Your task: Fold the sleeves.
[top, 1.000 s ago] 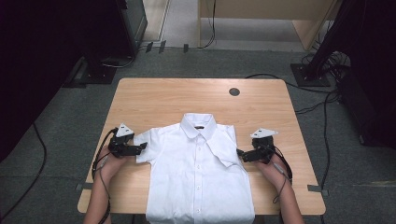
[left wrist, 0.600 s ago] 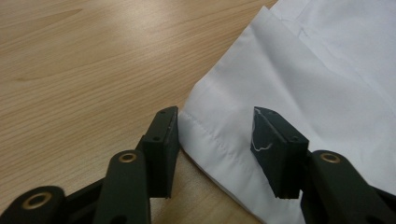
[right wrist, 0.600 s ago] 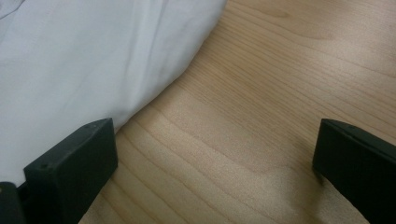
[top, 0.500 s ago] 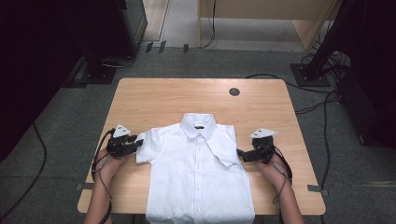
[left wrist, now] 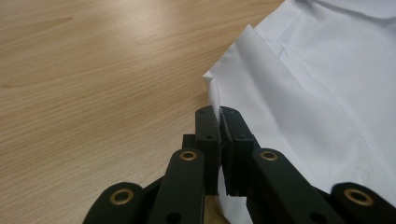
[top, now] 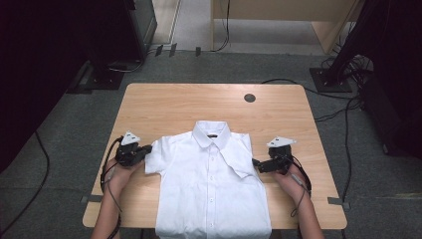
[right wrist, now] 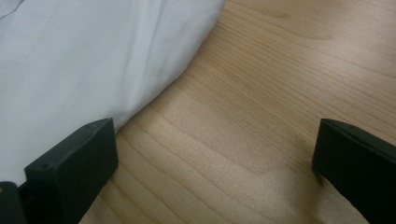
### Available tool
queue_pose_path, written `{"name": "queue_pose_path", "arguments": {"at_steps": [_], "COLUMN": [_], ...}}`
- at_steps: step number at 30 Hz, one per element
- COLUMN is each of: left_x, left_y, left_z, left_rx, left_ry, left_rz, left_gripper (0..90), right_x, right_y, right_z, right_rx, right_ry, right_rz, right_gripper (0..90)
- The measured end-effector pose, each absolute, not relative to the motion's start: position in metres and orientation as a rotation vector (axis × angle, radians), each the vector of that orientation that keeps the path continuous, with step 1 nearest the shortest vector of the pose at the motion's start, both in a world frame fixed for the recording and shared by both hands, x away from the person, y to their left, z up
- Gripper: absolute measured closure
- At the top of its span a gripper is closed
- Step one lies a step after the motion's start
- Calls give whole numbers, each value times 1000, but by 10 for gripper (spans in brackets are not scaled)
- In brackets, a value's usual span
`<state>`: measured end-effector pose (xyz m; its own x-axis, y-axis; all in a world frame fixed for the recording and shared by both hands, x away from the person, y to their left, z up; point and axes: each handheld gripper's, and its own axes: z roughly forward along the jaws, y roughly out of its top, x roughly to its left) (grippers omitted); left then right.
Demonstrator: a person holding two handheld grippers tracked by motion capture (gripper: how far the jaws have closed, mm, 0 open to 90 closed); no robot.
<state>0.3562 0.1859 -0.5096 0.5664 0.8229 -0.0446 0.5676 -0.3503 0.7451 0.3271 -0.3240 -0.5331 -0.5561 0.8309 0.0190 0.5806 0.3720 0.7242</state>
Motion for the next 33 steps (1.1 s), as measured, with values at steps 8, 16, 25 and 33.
{"name": "queue_pose_path", "arguments": {"at_steps": [8, 16, 25, 33], "left_x": [354, 351, 349, 348], "left_y": [182, 176, 164, 154], "left_z": [-505, -499, -497, -495], "left_rx": [2060, 2063, 2084, 2091], "left_ry": [1090, 1061, 1038, 1016], "left_rz": [386, 330, 310, 284], "left_gripper": [866, 868, 868, 868], "right_x": [327, 327, 327, 327], "right_y": [-324, -324, -324, -324], "right_z": [-533, -533, -533, -533], "right_rx": [1234, 1234, 1234, 1234], "right_ry": [2288, 2288, 2288, 2289], "right_rz": [995, 995, 995, 995], "right_gripper": [0, 0, 0, 1]}}
